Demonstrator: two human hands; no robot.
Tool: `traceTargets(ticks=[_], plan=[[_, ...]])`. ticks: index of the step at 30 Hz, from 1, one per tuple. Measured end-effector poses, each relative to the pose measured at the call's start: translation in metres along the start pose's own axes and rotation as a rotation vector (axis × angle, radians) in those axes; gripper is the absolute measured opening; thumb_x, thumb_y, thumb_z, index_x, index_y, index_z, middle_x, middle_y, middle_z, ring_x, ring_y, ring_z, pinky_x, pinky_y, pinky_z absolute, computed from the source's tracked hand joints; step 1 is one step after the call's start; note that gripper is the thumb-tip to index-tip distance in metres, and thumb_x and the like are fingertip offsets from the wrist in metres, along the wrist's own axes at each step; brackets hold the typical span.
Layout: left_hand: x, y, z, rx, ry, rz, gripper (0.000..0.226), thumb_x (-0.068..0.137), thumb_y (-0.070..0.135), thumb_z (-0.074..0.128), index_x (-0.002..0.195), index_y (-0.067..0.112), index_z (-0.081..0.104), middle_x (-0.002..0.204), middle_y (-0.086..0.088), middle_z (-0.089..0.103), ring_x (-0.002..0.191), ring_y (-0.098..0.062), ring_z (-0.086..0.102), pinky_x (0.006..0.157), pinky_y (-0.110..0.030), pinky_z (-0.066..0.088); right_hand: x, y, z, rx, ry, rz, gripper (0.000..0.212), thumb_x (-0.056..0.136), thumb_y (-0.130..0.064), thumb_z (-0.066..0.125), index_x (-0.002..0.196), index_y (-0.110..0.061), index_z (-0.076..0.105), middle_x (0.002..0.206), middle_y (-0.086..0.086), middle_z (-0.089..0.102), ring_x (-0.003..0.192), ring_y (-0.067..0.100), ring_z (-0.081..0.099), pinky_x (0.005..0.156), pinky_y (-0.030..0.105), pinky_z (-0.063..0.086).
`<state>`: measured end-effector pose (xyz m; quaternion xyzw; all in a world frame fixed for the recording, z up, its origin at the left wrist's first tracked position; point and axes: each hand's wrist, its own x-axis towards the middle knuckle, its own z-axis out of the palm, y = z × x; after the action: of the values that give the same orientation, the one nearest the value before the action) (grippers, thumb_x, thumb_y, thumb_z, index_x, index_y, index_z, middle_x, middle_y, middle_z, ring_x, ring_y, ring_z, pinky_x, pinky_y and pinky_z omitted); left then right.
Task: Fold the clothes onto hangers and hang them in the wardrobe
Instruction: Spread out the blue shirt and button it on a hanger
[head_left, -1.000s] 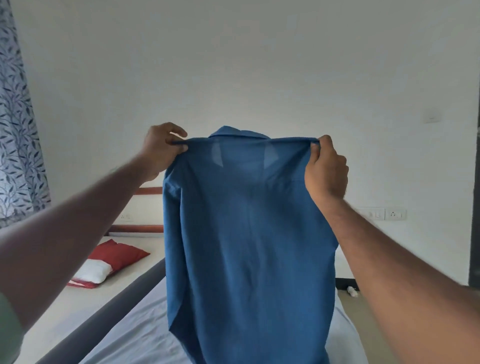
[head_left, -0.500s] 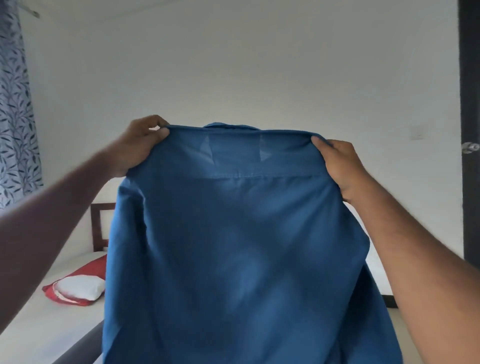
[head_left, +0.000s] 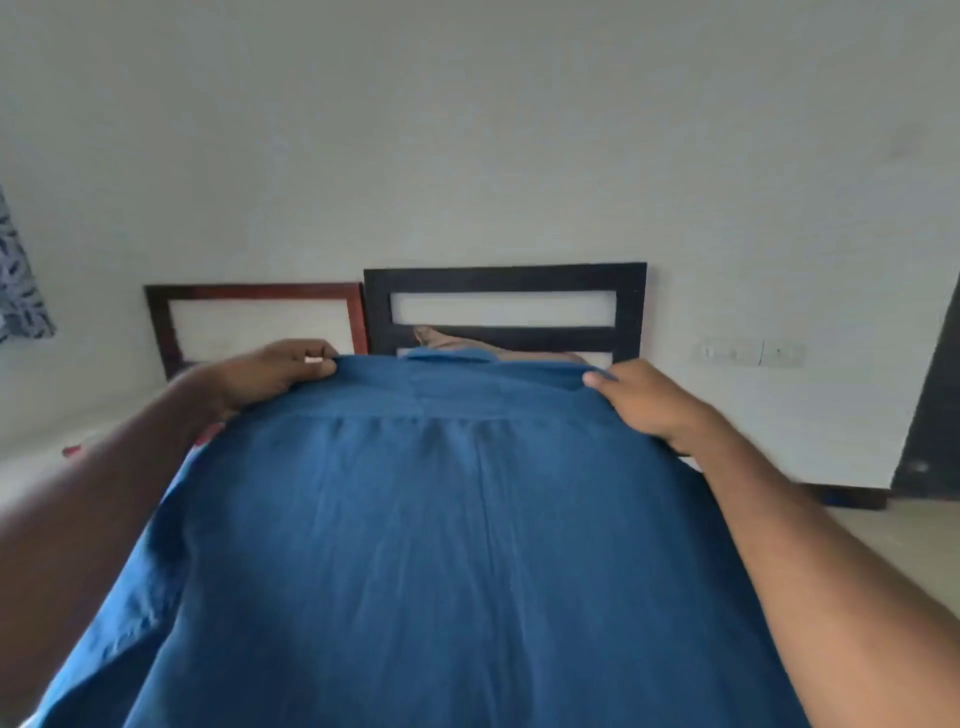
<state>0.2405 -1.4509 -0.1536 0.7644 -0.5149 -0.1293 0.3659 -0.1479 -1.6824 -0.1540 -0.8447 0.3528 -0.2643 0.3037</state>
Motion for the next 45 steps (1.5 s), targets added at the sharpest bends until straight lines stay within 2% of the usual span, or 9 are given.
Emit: traceTargets(ticks=[7,14,18,24,29,34,37,40,45], plan=[[-0.040,-0.128,0.196,0.034,-0.179,-0.289,0.014,0.103,0.021,0.054,0.095,0.025,0.065,0.091,-0.004,0.074,0.080,-0.017,0.066,0.075,-0.033,0.051,-0.031,0.197,0.181,-0.262,-0.139,0.263,0.041,0.106,-0.042,0.045,0.096,-0.007,0.064,0.089,0.011,0.066,0.084,0.031,0.065,0.075,0.039,0.053],[0.040,-0.156,0.219,0.105,0.165,-0.159,0.010,0.101,0.010,0.054,0.101,0.018,0.059,0.094,-0.011,0.065,0.090,-0.029,0.058,0.077,-0.032,0.036,0.046,0.197,0.193,-0.301,0.165,0.026,0.030,0.105,-0.033,0.051,0.110,-0.006,0.064,0.092,0.019,0.068,0.089,0.043,0.062,0.070,0.044,0.051],[0.095,-0.150,0.202,0.127,0.266,-0.143,0.010,0.102,0.010,0.052,0.108,0.011,0.060,0.097,-0.009,0.061,0.092,-0.025,0.053,0.079,-0.031,0.034,0.107,0.188,0.197,-0.322,0.299,-0.009,0.035,0.105,-0.035,0.051,0.091,-0.004,0.056,0.078,0.019,0.063,0.077,0.042,0.059,0.057,0.039,0.039],[0.103,-0.206,0.245,0.175,0.013,-0.417,0.029,0.097,0.025,0.066,0.117,0.012,0.050,0.102,-0.012,0.064,0.092,-0.032,0.059,0.078,-0.033,0.041,0.108,0.241,0.237,-0.375,-0.191,0.213,0.045,0.098,-0.050,0.057,0.119,-0.012,0.046,0.117,0.010,0.060,0.108,0.035,0.060,0.083,0.044,0.049],[0.092,-0.242,0.261,0.262,-0.053,-0.607,0.042,0.103,0.043,0.051,0.111,0.004,0.064,0.110,-0.012,0.062,0.105,-0.033,0.058,0.084,-0.034,0.039,0.074,0.283,0.230,-0.182,-0.118,0.315,0.039,0.099,-0.055,0.051,0.122,-0.025,0.059,0.110,-0.003,0.065,0.106,0.028,0.061,0.094,0.048,0.050],[0.091,-0.247,0.255,0.269,0.103,-0.553,0.028,0.104,0.026,0.052,0.106,0.001,0.065,0.113,-0.026,0.065,0.107,-0.043,0.058,0.088,-0.041,0.042,0.071,0.300,0.212,-0.205,-0.189,0.361,0.023,0.091,-0.041,0.068,0.078,-0.022,0.064,0.082,0.003,0.067,0.087,0.032,0.067,0.075,0.040,0.053],[0.097,-0.233,0.253,0.439,0.263,-0.512,0.018,0.104,0.027,0.047,0.110,0.012,0.057,0.121,-0.024,0.058,0.117,-0.043,0.051,0.099,-0.057,0.036,0.079,0.286,0.202,-0.321,0.102,0.258,0.016,0.095,-0.036,0.066,0.101,-0.022,0.071,0.095,0.009,0.071,0.096,0.038,0.065,0.082,0.045,0.053],[0.089,-0.219,0.262,0.608,0.239,-0.453,0.028,0.097,0.027,0.060,0.119,0.014,0.049,0.127,-0.021,0.051,0.124,-0.039,0.041,0.101,-0.062,0.028,0.076,0.271,0.194,-0.389,-0.044,0.290,0.035,0.091,-0.047,0.070,0.121,-0.031,0.064,0.116,0.003,0.068,0.116,0.031,0.059,0.104,0.053,0.039],[0.057,-0.183,0.313,0.654,0.123,-0.194,0.035,0.091,0.031,0.070,0.115,0.011,0.058,0.121,-0.017,0.055,0.121,-0.037,0.043,0.097,-0.055,0.031,0.028,0.298,0.167,-0.394,-0.165,0.591,0.052,0.072,-0.077,0.065,0.093,-0.030,0.062,0.103,-0.007,0.063,0.102,0.023,0.061,0.103,0.051,0.042]])
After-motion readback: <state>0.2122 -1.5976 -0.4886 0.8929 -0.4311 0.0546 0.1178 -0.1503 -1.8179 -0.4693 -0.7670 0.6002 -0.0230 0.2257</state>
